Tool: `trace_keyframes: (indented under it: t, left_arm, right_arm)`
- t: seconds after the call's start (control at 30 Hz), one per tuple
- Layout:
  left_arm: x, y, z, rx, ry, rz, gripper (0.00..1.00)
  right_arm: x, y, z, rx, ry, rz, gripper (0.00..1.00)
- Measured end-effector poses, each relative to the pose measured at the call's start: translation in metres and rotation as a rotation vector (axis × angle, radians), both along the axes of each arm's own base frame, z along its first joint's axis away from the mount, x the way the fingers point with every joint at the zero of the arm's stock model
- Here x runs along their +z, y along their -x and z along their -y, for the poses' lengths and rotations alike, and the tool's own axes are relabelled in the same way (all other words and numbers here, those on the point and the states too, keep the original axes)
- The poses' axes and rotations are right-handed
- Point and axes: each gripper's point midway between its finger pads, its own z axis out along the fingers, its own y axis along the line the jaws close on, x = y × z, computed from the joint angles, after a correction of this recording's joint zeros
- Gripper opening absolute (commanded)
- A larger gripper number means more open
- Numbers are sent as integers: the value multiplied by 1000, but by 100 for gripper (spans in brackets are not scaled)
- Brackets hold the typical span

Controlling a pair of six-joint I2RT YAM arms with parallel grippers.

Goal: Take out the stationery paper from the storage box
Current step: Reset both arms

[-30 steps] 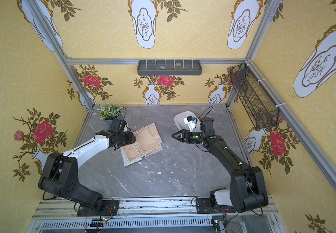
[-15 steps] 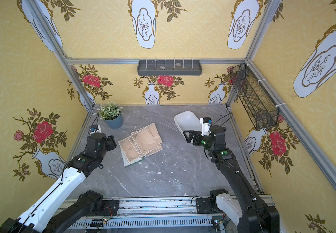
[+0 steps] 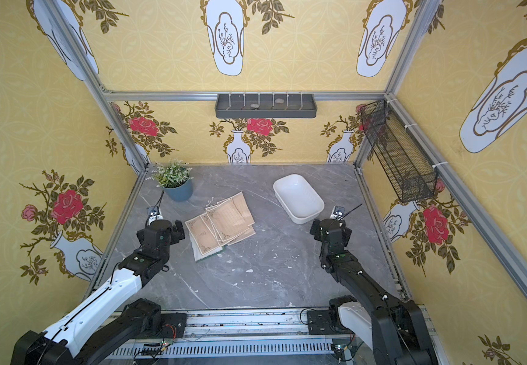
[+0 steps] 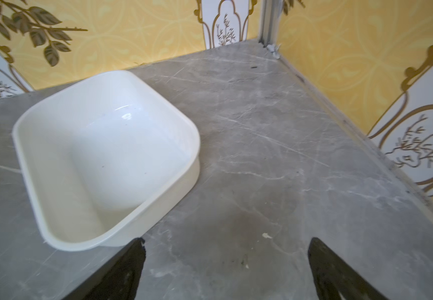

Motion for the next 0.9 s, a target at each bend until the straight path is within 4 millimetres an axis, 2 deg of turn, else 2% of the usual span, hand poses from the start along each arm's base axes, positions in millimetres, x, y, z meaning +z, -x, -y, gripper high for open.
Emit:
trace_keyframes:
  t: [0.1, 0.2, 0.33, 0.47, 0.63, 0.9]
  left_arm:
    - [4, -4, -3, -5, -25, 35, 99]
    - [12, -8, -5, -8, -44, 72, 99]
    - [15, -12, -15, 3, -47, 96, 99]
    - [15, -14, -21, -12, -29, 118, 99]
    - [-6, -15, -27, -25, -35, 109, 99]
    - [-37, -33, -27, -55, -41, 74, 99]
  right_arm:
    - [1, -1, 9, -35, 50, 56, 97]
    - [-13, 1, 16, -62, 92, 48, 97]
    - [-28, -3, 14, -63, 134, 34, 97]
    - [-23, -7, 10, -58, 146, 64, 97]
    - [-17, -7, 11, -63, 138, 97, 97]
    - [-10, 1, 15, -76, 124, 142, 97]
